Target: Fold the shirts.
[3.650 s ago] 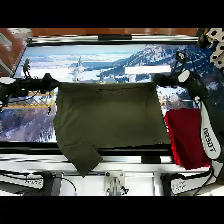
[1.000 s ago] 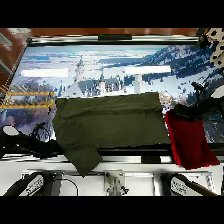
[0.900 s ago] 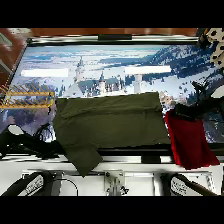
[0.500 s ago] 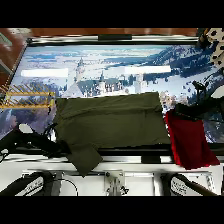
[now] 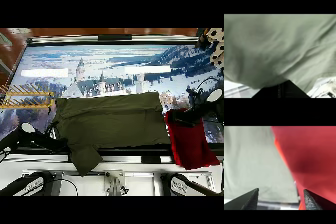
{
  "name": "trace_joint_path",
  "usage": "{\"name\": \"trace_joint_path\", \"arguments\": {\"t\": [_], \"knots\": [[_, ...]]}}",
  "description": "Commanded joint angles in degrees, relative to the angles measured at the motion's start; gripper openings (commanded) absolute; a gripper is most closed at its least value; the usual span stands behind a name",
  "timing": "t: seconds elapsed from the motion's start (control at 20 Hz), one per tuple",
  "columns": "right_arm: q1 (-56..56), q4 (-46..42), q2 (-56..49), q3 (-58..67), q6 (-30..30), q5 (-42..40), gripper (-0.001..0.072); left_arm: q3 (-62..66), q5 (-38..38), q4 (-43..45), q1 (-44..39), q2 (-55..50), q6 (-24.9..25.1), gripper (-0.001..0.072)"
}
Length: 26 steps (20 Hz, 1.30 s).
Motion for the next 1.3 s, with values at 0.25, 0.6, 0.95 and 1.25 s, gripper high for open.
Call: {"name": "trace_joint_path", "arguments": {"t": [0.25,0.6,0.95,1.25], "knots": [[0.1,2.2,-0.7,-8.3,-1.2,2.2,0.069,0.2,-4.2,-1.5,0.1,5.3,2.9,0.0032],[0.1,-1.2,-2.0,-9.2,-1.6,0.3,0.0572,0.2,-4.3,-0.9,0.1,7.5,2.4,0.0031],[0.1,-1.3,-7.5,-9.2,-0.8,-1.5,0.0629,0.4,-5.4,-0.9,0.1,7.5,2.5,0.0031],[0.1,2.7,-9.8,-9.1,-1.5,-2.7,0.0559,6.1,-5.3,-0.9,0.1,7.8,2.4,0.0031]]}}
